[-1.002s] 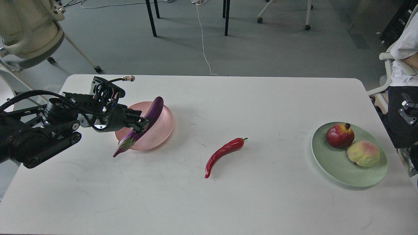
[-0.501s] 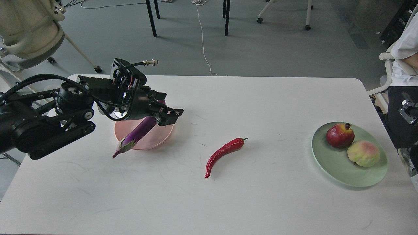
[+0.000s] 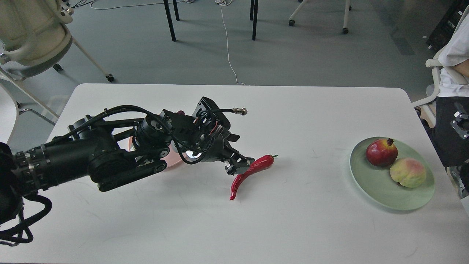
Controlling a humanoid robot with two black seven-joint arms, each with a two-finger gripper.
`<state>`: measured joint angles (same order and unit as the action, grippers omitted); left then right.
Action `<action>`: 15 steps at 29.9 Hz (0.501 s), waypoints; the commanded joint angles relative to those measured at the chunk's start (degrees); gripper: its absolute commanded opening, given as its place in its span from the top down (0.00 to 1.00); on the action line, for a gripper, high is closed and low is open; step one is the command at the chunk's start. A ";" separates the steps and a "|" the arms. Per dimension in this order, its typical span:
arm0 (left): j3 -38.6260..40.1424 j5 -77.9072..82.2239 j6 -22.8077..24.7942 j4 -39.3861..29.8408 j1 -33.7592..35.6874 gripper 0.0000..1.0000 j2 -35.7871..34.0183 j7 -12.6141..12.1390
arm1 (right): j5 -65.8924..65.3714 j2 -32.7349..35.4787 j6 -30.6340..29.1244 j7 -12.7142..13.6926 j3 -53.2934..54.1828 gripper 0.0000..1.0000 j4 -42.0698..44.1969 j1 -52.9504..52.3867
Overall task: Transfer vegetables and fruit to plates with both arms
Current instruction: 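Move the left gripper to the red chili pepper and grasp it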
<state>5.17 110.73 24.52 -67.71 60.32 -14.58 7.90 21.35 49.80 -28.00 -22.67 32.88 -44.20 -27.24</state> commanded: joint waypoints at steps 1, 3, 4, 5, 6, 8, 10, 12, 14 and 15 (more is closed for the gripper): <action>-2.09 0.02 -0.09 0.91 -0.38 0.22 1.66 -0.26 | 0.00 -0.05 0.00 -0.01 -0.01 0.01 0.07 0.00; -3.14 0.02 -0.26 2.05 -0.64 0.22 3.15 -0.69 | 0.00 -0.05 0.00 -0.01 -0.01 0.01 0.07 0.00; -3.76 0.10 -0.35 2.75 -1.08 0.22 3.77 -0.96 | 0.00 -0.05 0.00 -0.01 0.08 0.01 0.07 0.00; -4.02 0.19 -0.44 3.37 -1.60 0.22 4.21 -1.14 | 0.00 -0.05 0.00 -0.01 0.08 0.01 0.07 0.00; -4.37 0.63 -0.61 4.07 -2.31 0.22 4.30 -1.40 | 0.00 -0.05 0.00 -0.01 0.08 0.01 0.07 0.00; -4.20 3.61 -1.05 4.34 -3.62 0.22 4.04 -1.75 | 0.00 -0.05 0.00 -0.01 0.16 0.01 0.07 0.00; -4.03 5.90 -1.40 4.34 -4.86 0.23 3.42 -1.75 | 0.00 -0.05 0.00 -0.01 0.08 0.01 0.07 0.00; -4.03 6.08 -1.75 4.34 -5.21 0.26 3.25 -1.75 | 0.00 -0.05 0.00 -0.01 0.16 0.01 -0.01 0.00; -3.76 6.08 -1.76 4.34 -5.21 0.31 3.33 -1.75 | 0.00 -0.05 0.00 -0.01 0.16 0.01 -0.01 0.00; -3.76 6.08 -1.76 4.34 -5.21 0.37 3.42 -1.75 | 0.00 -0.05 0.00 -0.01 0.34 0.01 -0.01 0.00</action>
<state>1.17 116.63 22.87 -63.37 55.26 -11.22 6.12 21.35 49.74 -28.00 -22.67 33.04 -44.19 -27.24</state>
